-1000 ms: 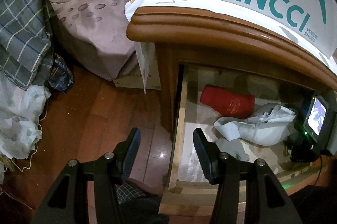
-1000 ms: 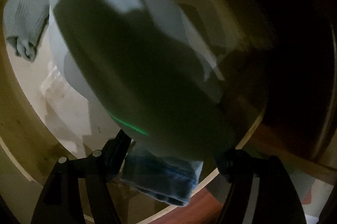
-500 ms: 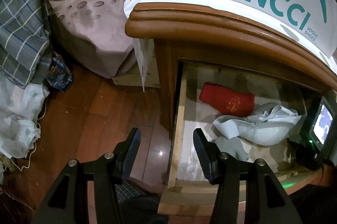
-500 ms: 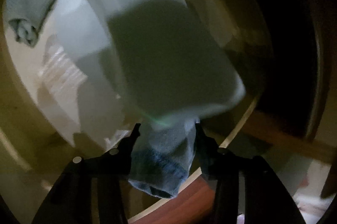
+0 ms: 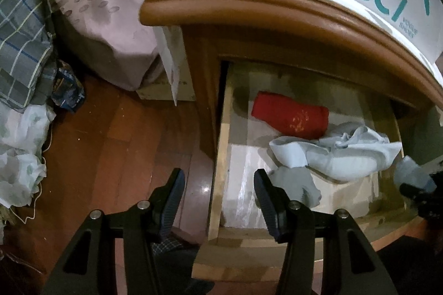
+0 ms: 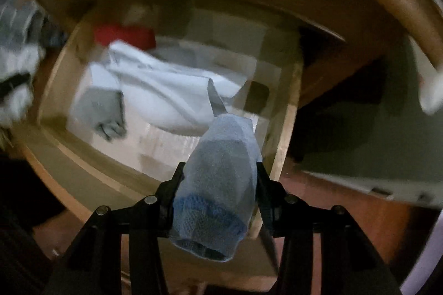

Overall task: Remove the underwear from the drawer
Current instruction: 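Reach the left tool toward the grey knit underwear while the right tool holds the light blue underwear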

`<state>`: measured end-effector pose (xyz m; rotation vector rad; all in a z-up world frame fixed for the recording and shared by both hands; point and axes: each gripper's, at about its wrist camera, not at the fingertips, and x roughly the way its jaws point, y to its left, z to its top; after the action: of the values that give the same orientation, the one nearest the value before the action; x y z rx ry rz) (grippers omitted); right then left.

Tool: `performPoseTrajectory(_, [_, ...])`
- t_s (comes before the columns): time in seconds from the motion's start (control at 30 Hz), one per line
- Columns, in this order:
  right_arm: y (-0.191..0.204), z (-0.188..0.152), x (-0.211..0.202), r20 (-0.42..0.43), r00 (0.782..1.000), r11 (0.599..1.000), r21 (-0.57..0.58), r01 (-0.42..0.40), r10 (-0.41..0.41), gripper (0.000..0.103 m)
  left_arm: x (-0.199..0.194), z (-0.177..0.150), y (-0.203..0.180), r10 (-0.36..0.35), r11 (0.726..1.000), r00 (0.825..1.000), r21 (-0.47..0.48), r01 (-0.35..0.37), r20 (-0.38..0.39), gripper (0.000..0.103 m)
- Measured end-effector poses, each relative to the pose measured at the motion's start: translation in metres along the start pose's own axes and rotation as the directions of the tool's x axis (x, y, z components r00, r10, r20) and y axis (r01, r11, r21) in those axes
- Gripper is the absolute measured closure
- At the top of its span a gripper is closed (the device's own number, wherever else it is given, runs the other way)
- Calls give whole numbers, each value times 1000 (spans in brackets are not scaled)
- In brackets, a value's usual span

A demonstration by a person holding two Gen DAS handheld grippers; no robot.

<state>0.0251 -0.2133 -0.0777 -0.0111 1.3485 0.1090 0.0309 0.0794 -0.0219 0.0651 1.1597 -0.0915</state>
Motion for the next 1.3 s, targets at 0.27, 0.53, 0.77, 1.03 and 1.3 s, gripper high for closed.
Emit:
performPoseTrajectory(0.27, [-32, -15, -11, 156, 988, 982, 187, -20, -9, 60, 9, -6, -19, -36, 998, 997, 52, 39, -63, 50])
performPoseTrajectory(0.53, [-34, -17, -7, 231, 972, 964, 244, -110, 52, 59, 22, -11, -48, -152, 982, 973, 82, 168, -173, 50])
performPoseTrajectory(0.77, [-41, -22, -12, 247, 969, 961, 261, -93, 27, 59, 44, -6, -68, -111, 982, 962, 122, 145, -250, 50])
performPoseTrajectory(1.03, [-42, -21, -9, 237, 970, 956, 269, -117, 52, 59, 67, 3, -84, -91, 984, 947, 120, 133, -308, 50])
performPoseTrajectory(1.3, [-49, -22, -9, 244, 967, 946, 287, -147, 77, 59, 93, 5, -88, -101, 988, 909, 64, 138, -404, 50])
